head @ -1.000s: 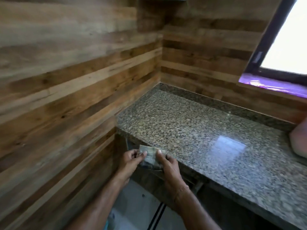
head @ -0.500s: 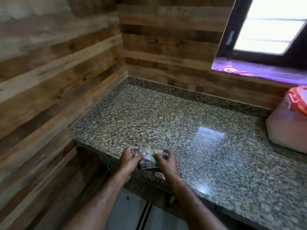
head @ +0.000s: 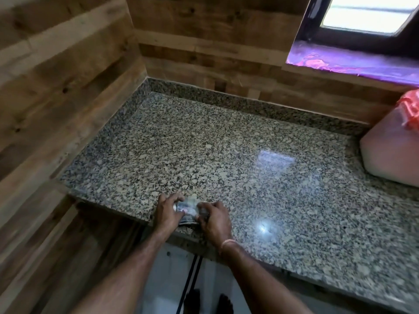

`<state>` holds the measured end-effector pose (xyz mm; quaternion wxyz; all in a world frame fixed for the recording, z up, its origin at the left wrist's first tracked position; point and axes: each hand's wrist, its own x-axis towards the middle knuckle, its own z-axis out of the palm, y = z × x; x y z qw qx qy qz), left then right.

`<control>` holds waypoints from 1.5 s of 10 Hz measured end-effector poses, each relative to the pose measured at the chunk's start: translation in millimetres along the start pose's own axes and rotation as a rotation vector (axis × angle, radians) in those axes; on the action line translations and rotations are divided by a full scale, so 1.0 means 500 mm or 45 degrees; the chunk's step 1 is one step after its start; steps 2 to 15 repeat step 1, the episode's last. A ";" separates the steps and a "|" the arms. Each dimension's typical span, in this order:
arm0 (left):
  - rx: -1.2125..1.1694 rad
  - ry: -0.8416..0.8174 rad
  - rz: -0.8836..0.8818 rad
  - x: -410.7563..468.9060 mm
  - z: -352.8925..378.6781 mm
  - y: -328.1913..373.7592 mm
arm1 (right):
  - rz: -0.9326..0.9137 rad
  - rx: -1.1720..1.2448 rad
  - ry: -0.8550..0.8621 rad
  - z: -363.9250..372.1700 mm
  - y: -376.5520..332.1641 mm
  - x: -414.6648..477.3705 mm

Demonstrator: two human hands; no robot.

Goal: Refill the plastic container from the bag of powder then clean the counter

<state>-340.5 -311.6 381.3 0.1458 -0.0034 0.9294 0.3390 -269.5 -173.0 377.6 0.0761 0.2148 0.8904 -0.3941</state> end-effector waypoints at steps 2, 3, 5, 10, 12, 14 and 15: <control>0.058 0.002 0.018 0.010 -0.005 -0.015 | -0.055 -0.083 0.021 0.008 0.001 -0.003; 0.058 0.002 0.018 0.010 -0.005 -0.015 | -0.055 -0.083 0.021 0.008 0.001 -0.003; 0.058 0.002 0.018 0.010 -0.005 -0.015 | -0.055 -0.083 0.021 0.008 0.001 -0.003; 0.058 0.002 0.018 0.010 -0.005 -0.015 | -0.055 -0.083 0.021 0.008 0.001 -0.003; 0.058 0.002 0.018 0.010 -0.005 -0.015 | -0.055 -0.083 0.021 0.008 0.001 -0.003; 0.058 0.002 0.018 0.010 -0.005 -0.015 | -0.055 -0.083 0.021 0.008 0.001 -0.003; 0.058 0.002 0.018 0.010 -0.005 -0.015 | -0.055 -0.083 0.021 0.008 0.001 -0.003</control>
